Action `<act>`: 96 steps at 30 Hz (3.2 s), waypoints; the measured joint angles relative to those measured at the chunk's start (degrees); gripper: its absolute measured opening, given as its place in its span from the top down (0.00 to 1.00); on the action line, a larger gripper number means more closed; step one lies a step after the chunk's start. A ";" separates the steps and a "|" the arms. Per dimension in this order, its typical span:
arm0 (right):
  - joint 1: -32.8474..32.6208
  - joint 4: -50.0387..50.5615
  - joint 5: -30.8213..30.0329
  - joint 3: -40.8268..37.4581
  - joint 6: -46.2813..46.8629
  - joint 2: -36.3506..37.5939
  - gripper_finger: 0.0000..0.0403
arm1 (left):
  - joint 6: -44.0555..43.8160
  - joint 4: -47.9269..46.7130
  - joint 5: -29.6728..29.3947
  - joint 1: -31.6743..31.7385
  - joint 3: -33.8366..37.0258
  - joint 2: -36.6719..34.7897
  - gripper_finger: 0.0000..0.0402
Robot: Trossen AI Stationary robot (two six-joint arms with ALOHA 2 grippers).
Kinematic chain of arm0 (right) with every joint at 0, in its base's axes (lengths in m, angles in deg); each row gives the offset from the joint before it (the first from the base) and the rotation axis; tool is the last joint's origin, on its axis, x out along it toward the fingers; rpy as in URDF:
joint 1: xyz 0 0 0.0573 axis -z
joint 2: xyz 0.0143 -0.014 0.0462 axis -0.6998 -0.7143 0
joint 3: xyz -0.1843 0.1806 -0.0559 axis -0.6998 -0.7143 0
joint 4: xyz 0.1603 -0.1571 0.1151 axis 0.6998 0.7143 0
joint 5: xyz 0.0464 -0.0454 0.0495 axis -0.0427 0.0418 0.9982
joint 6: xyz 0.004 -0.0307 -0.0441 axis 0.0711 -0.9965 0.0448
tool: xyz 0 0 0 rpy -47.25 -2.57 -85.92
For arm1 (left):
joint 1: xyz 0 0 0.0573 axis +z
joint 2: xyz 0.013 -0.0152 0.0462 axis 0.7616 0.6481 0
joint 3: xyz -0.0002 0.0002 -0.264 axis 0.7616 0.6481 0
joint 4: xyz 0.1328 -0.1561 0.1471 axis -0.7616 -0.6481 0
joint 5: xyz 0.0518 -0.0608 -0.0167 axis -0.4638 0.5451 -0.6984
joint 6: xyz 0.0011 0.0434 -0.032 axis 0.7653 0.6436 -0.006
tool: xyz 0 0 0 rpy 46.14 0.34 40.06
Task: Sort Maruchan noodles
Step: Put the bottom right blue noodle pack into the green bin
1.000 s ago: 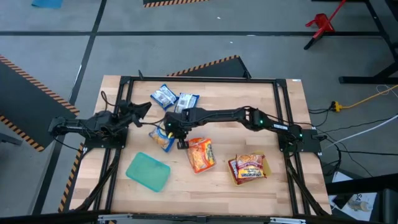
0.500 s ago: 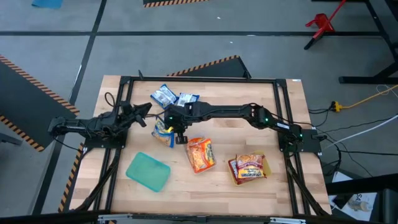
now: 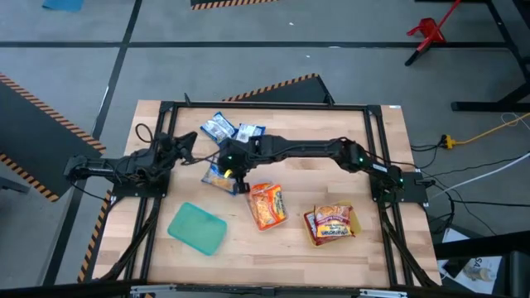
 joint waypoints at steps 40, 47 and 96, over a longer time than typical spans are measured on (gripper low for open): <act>-4.66 7.22 -20.47 -0.63 2.02 -9.09 0.28 | 6.59 -0.70 -4.98 0.02 0.00 0.00 0.83; -4.79 3.10 -14.84 -0.17 1.39 -8.87 0.28 | 6.65 -0.70 -5.02 0.02 0.00 0.00 0.83; -4.44 -7.26 -20.89 -0.18 0.31 -8.81 1.00 | 9.10 -0.72 -5.02 0.02 0.02 -0.01 0.83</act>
